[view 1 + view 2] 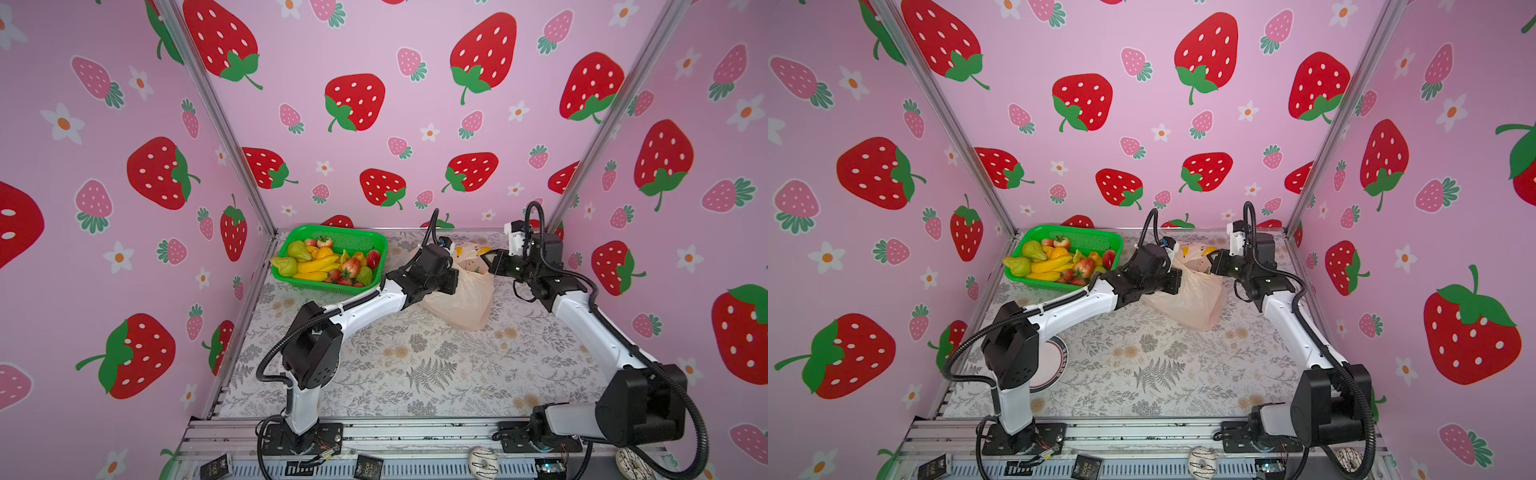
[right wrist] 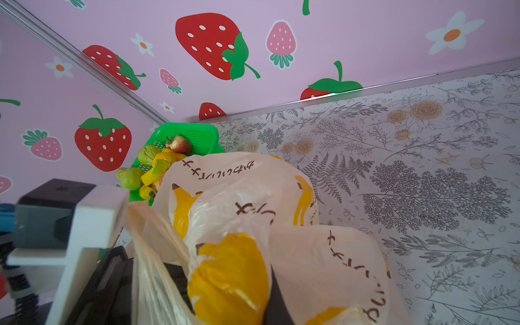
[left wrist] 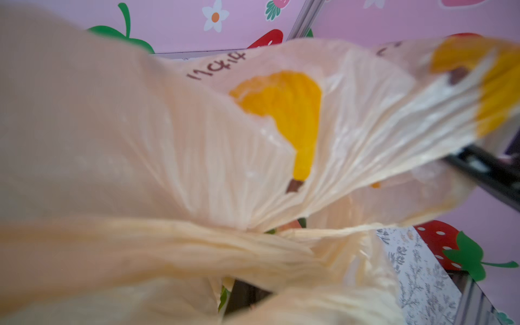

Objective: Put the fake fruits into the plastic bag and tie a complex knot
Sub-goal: 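Lower the peach into the bag and open the left gripper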

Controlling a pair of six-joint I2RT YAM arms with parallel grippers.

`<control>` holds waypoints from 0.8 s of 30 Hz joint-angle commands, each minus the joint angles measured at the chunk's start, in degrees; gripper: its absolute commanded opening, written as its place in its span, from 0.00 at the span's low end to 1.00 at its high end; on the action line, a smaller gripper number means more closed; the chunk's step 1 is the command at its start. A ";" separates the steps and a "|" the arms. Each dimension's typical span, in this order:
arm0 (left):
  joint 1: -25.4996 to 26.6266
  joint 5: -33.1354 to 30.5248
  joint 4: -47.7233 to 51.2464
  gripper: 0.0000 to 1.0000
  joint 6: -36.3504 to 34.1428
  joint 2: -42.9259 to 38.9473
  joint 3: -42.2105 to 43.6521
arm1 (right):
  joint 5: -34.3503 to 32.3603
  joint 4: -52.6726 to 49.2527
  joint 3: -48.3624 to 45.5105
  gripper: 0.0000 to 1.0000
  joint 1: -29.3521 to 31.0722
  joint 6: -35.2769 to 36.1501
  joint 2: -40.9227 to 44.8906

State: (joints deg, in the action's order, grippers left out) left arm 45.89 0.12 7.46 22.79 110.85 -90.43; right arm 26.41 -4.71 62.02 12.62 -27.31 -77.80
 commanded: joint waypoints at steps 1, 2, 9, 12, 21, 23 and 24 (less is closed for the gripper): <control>-0.67 -6.51 0.31 0.01 -0.54 1.35 -4.16 | 0.24 1.31 -0.67 0.08 0.17 -0.20 1.69; -1.03 -6.92 0.80 0.02 -0.71 2.08 -4.79 | 0.09 1.11 -0.63 0.07 0.12 -0.03 1.69; -2.63 -4.87 2.41 0.14 0.66 3.46 -3.83 | -0.50 1.02 -0.56 0.07 0.12 0.55 1.26; -2.95 -2.68 2.12 0.22 0.71 2.16 -2.78 | -0.36 1.11 -0.49 0.07 0.12 0.55 0.76; -4.34 3.24 2.47 0.40 0.15 -5.91 2.66 | -1.17 0.33 -0.43 0.08 0.13 1.20 1.29; -5.08 5.83 2.47 0.42 0.11 -8.71 4.88 | -1.35 0.15 -0.42 0.08 0.17 1.36 1.35; -5.60 6.97 2.42 0.43 0.12 -10.01 6.02 | -1.38 0.07 -0.43 0.07 0.14 1.42 1.37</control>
State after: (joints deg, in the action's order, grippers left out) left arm 41.67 2.92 10.09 22.90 104.71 -86.65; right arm 25.80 -4.75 61.98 12.62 -26.92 -77.80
